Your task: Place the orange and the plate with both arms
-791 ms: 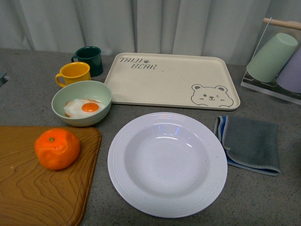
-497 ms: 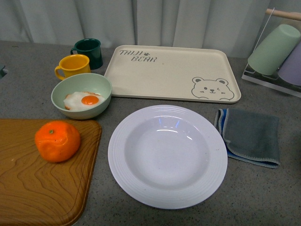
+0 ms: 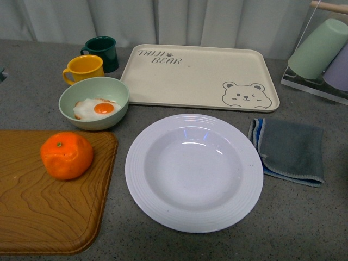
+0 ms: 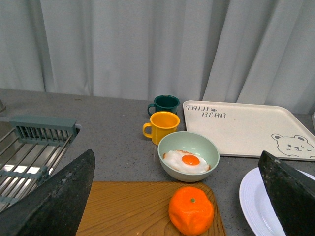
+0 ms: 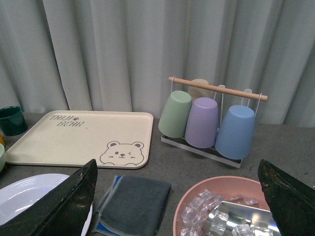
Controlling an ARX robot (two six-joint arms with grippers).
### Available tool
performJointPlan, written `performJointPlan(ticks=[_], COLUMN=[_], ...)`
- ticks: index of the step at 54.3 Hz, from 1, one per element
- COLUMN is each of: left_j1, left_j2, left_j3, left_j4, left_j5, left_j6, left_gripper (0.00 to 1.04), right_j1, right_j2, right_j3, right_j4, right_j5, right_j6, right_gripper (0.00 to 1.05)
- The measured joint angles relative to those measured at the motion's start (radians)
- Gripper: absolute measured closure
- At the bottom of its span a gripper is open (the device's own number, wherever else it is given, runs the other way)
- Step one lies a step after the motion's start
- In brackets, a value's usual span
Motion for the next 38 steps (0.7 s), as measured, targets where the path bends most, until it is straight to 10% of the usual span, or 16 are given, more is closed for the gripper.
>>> performJointPlan(ticks=[38], left_j1=[0.0], left_j2=[0.0], left_j3=[0.0], left_j4=[0.0], left_j5=[0.0], left_j6=[0.0], left_gripper=[0.07], right_j1=[0.0], right_j2=[0.0], right_j3=[0.0], right_j4=[0.0], right_j5=[0.0], right_j6=[0.0], right_gripper=[0.09])
